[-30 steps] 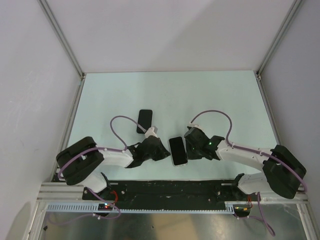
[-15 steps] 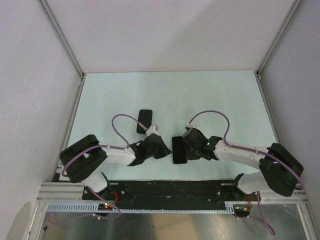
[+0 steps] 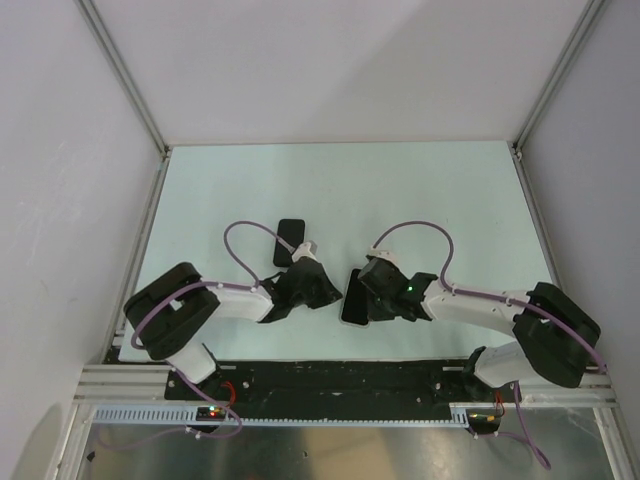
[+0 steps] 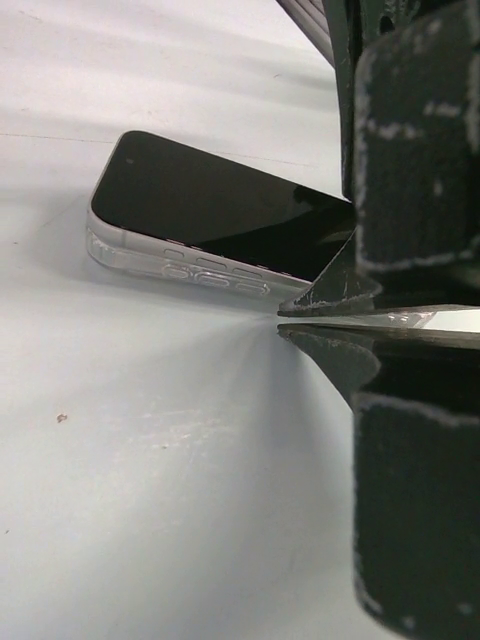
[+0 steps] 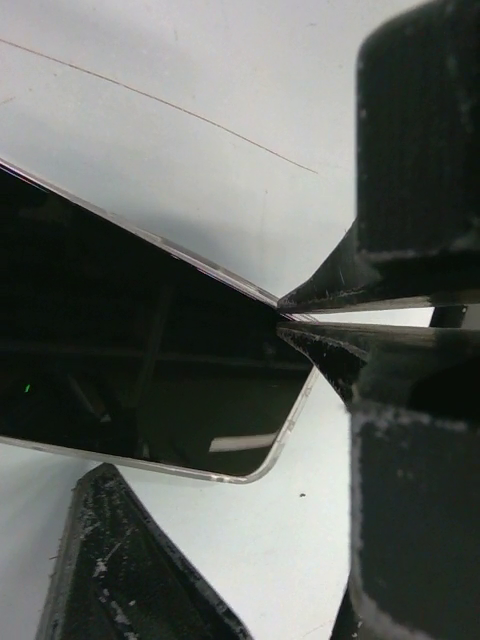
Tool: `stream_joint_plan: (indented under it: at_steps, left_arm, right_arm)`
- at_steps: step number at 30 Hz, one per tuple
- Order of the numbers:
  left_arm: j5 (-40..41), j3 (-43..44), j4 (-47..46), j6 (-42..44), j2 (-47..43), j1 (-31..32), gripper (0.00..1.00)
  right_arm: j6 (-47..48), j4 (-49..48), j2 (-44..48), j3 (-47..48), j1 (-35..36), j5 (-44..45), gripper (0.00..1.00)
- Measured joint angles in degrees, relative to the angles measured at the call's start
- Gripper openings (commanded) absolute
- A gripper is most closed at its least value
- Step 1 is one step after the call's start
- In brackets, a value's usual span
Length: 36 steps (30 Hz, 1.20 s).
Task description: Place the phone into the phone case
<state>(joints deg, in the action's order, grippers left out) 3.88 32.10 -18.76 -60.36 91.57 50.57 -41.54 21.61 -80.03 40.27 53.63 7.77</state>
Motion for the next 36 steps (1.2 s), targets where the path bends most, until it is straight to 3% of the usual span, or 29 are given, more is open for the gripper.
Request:
stream_joint_plan:
  at_steps: [6, 12, 16, 22, 36]
  left_arm:
    - [-0.57, -0.35, 2.82, 1.81, -4.13, -2.19, 0.12]
    - [1.40, -4.02, 4.94, 1.33, -12.72, 0.07, 0.10]
    - [3.21, -6.45, 6.29, -0.96, -14.05, 6.10, 0.08]
    - [5.14, -7.78, 8.02, -5.07, -13.92, 12.76, 0.08]
    - [6.03, -5.75, 6.84, -7.19, -8.83, 13.73, 0.08]
  right_arm:
    - [0.22, 2.19, 5.33, 0.28, -1.01, 0.13, 0.28]
    - [4.17, 0.61, 9.16, 5.66, -11.72, 0.66, 0.29]
    - [7.43, -2.38, 2.23, 10.95, -18.14, -0.92, 0.27]
    - [10.58, -4.20, -10.34, 16.98, -20.98, -4.17, 0.25]
    - [11.82, -2.80, -23.19, 21.92, -21.44, -6.43, 0.19]
